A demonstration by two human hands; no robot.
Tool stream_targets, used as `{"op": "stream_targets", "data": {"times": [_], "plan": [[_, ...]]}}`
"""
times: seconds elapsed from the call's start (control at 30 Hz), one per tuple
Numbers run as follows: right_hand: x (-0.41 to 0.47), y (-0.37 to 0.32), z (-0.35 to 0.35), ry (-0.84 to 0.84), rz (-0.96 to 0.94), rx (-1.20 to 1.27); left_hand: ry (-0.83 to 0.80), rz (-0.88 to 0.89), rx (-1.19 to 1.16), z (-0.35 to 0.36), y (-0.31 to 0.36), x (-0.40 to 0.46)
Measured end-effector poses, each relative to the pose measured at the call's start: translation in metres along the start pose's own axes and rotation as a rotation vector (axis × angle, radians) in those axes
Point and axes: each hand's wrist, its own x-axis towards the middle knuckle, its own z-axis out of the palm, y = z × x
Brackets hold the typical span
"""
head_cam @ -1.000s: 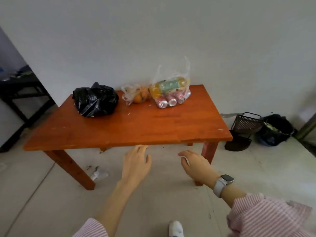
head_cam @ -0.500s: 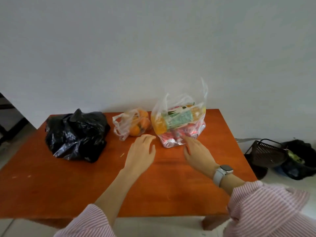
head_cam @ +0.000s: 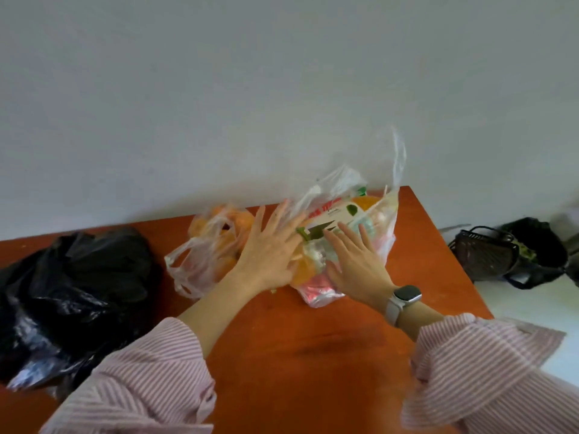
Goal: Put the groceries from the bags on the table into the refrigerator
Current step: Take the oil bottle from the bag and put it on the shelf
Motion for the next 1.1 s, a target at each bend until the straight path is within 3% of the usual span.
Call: {"op": "stream_targets", "data": {"times": [0.13, 0.2, 0.3, 0.4, 0.47, 0.53, 0.63, 0.77, 0.97, 1.1], "plan": [[0.004, -0.006, 0.022, 0.123, -0.124, -0.109, 0.331, -0.155, -0.117, 0.048, -0.012, -0.025], [0.002, -0.005, 0.031, 0.175, -0.2, -0.096, 0.369, -0.189, -0.211, 0.072, -0.01, -0.04], [-0.012, 0.001, 0.046, 0.096, -0.282, -0.123, 0.218, -0.256, -0.375, 0.102, 0.005, -0.055], [-0.024, 0.012, 0.059, 0.027, -0.348, -0.154, 0.011, -0.453, -0.553, 0.107, 0.018, -0.057], [-0.027, 0.017, 0.06, 0.036, -0.383, -0.163, -0.016, -0.503, -0.559, 0.109, 0.024, -0.054], [-0.026, 0.017, 0.056, 0.083, -0.395, -0.087, 0.075, -0.493, -0.501, 0.099, 0.026, -0.054], [-0.017, 0.012, 0.046, 0.183, -0.364, 0.029, 0.362, -0.425, -0.526, 0.082, 0.022, -0.053], [0.013, 0.008, 0.037, 0.292, -0.348, -0.015, 0.619, -0.387, -0.392, 0.068, 0.01, -0.034], [0.018, 0.012, 0.046, 0.331, -0.325, -0.032, 0.288, -0.639, -0.342, 0.087, 0.013, -0.019], [0.002, 0.012, 0.054, 0.294, -0.327, 0.027, 0.32, -0.558, -0.325, 0.107, 0.028, -0.028]]}}
